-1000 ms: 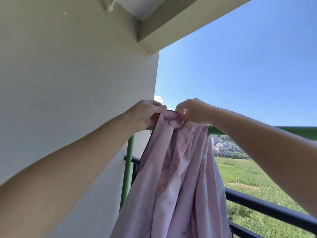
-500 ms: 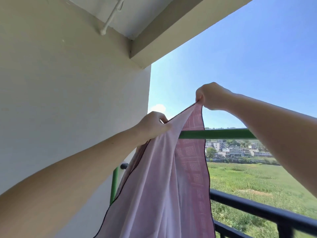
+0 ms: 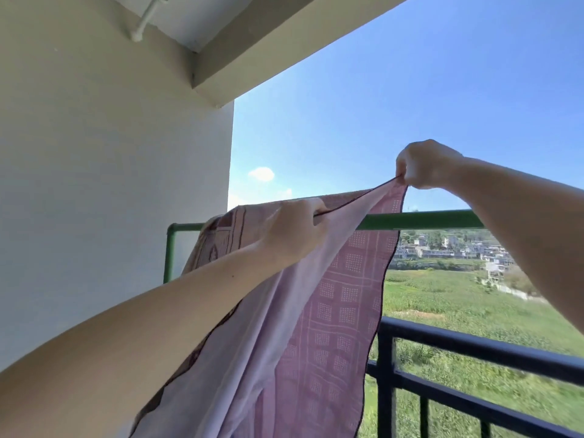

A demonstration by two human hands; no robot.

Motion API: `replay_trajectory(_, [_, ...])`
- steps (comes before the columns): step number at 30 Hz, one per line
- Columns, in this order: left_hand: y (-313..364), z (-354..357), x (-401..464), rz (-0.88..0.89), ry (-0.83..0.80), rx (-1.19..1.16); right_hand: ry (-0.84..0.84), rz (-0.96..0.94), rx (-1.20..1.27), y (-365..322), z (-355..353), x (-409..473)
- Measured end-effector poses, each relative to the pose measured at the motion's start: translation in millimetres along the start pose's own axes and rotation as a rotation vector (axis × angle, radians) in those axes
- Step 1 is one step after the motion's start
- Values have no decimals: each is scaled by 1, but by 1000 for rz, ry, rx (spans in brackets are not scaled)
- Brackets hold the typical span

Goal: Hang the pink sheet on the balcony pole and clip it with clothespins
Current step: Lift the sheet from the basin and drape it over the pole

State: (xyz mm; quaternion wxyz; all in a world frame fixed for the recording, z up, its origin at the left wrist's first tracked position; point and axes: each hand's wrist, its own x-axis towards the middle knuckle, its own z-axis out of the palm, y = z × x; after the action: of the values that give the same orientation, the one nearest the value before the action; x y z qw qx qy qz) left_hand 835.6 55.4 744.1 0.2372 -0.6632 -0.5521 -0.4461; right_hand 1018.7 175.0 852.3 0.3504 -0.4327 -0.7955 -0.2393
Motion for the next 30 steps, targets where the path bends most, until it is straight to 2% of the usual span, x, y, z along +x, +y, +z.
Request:
replay_trajectory(5, [103, 15, 10, 43, 135, -1, -52, 73, -15, 91, -63, -48])
replay_trajectory(11, [268, 51, 32, 46, 268, -111, -71, 166, 26, 228, -132, -119])
replay_trajectory(15, [389, 79, 46, 83, 255, -148, -122, 221, -15, 318, -191, -170])
replay_trajectory(19, [498, 100, 51, 129, 156, -186, -180, 272, 0, 390, -255, -233])
replay_trajectory(21, [538, 104, 47, 150, 136, -214, -225, 224, 67, 410, -276, -262])
replay_trajectory(24, [592, 105, 34, 157, 128, -268, -254, 65, 361, 410, -306, -313])
replay_trajectory(25, [606, 104, 28, 160, 114, -268, -216, 14, 419, 406, -312, -326])
replay_trajectory(28, [636, 101, 8, 160, 89, -217, -77, -70, 374, 404, -324, -354])
replay_trajectory(30, [646, 97, -2, 125, 98, -215, -43, -43, 416, 406, -330, -367])
